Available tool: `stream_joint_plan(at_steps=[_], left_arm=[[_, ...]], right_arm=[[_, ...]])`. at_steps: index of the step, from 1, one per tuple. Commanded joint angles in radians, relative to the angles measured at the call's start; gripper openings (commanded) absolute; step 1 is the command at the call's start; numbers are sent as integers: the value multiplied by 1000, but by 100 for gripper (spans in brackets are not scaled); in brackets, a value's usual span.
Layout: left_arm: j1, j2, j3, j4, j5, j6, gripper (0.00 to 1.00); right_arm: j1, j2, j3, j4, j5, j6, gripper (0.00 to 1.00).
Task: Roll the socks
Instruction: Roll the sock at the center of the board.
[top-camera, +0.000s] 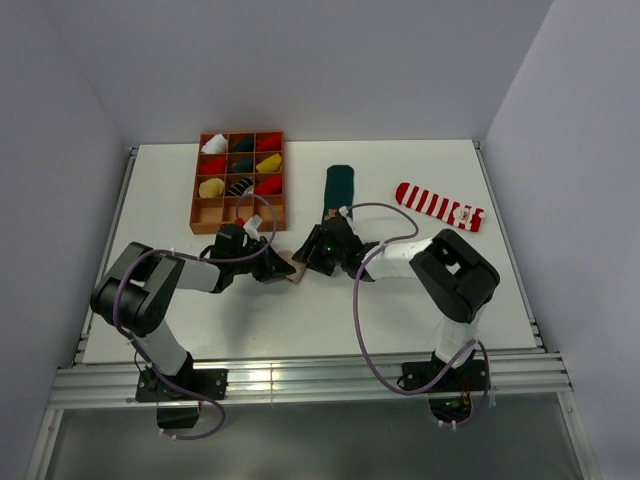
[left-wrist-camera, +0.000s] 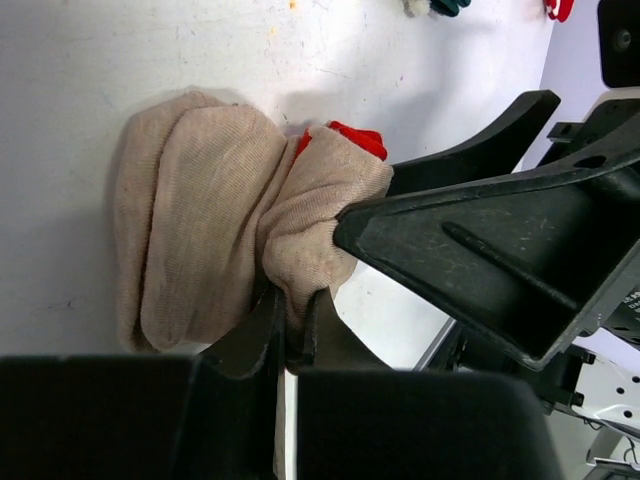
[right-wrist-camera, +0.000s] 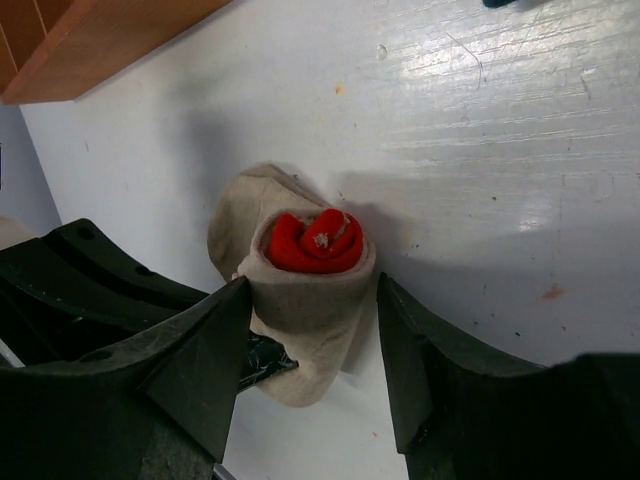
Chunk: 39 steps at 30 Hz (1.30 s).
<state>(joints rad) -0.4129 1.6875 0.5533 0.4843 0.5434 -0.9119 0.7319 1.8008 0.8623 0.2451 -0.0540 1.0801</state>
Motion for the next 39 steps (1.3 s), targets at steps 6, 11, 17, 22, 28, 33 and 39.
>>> stream_joint_plan(at_steps=[6, 11, 17, 22, 28, 33, 39], left_arm=[[2, 78, 16, -138, -11, 39, 1], [2, 43, 20, -167, -31, 57, 3], [-35, -97, 46, -318, -216, 139, 34], [-153, -237, 69, -426, -490, 195, 57], [-343, -350, 83, -451, -810, 283, 64], [-472, -356, 91, -374, -1014, 395, 64], [-572, -243, 151, -345, -1126, 475, 64]], right_arm=[[11, 42, 38, 2, 39, -5, 49], [12, 37, 67, -102, 52, -22, 11], [18, 29, 153, -271, 97, -52, 0], [31, 40, 219, -394, 103, -75, 0], [40, 63, 296, -503, 94, -92, 0], [41, 84, 342, -549, 82, -98, 0], [43, 95, 357, -561, 66, -103, 0]])
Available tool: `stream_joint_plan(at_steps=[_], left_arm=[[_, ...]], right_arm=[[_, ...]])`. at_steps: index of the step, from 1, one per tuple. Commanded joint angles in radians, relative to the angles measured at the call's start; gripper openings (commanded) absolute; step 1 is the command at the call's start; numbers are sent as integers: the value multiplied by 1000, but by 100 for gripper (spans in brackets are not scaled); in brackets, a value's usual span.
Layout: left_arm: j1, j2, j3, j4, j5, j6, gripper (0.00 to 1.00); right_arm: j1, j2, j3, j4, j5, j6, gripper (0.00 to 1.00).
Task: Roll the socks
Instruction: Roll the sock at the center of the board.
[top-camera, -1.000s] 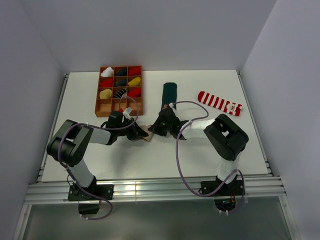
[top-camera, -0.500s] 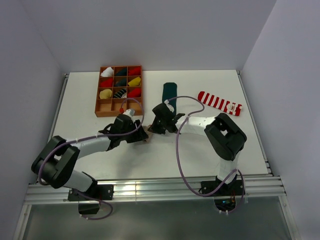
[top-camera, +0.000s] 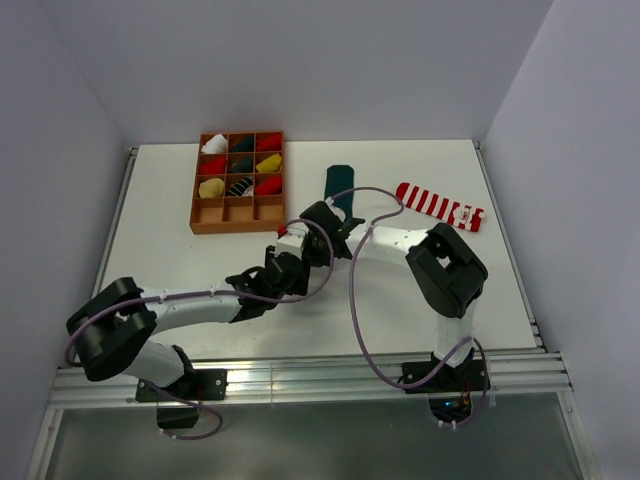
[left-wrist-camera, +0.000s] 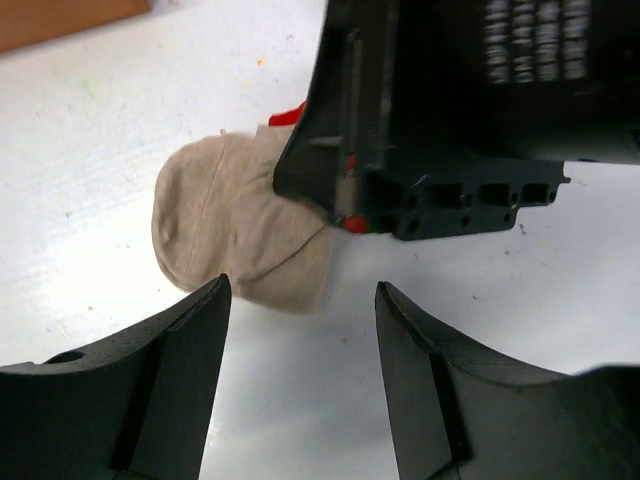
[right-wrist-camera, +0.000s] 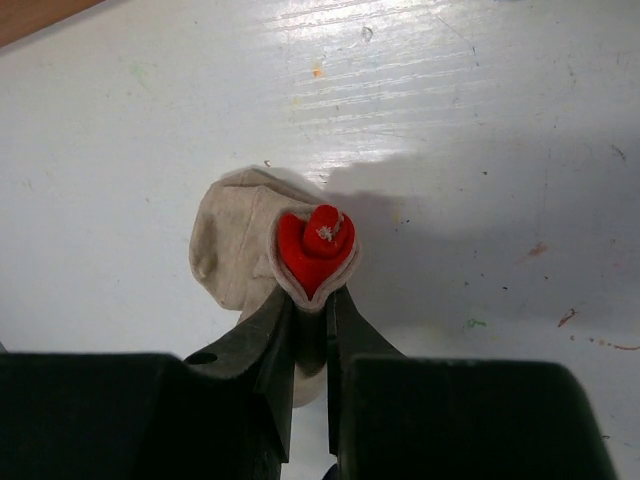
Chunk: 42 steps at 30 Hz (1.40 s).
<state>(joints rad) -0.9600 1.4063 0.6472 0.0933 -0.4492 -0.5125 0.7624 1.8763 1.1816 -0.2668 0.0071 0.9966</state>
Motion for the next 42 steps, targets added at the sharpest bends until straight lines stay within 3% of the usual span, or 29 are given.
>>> stream_joint_plan(at_steps=[1, 10, 16, 22, 25, 27, 29, 33, 42], left_arm=[[-45, 71, 65, 49, -147, 91, 64], [-92, 192, 109, 40, -218, 108, 61], [-92, 278, 134, 8, -198, 100, 53], [-92, 336, 158, -24, -166, 92, 25], [-91, 330, 160, -29, -152, 95, 1], [-91, 318, 155, -29, -131, 94, 1], [-89, 306, 146, -27, -109, 89, 1], [-45, 241, 111, -15, 10, 51, 1], [186, 132, 5, 77, 440, -69, 1]], right_arm=[[12, 21, 39, -51, 5, -19, 0], [12, 26, 39, -40, -2, -19, 0], [11, 29, 46, -37, -44, -18, 0], [11, 15, 39, -23, -65, -12, 0], [9, 11, 30, -6, -79, -4, 0], [8, -2, 13, 12, -90, 2, 1], [5, -17, -6, 58, -94, 7, 7], [-6, -92, -62, 136, -79, 4, 35], [-17, -198, -168, 261, -19, 30, 70]])
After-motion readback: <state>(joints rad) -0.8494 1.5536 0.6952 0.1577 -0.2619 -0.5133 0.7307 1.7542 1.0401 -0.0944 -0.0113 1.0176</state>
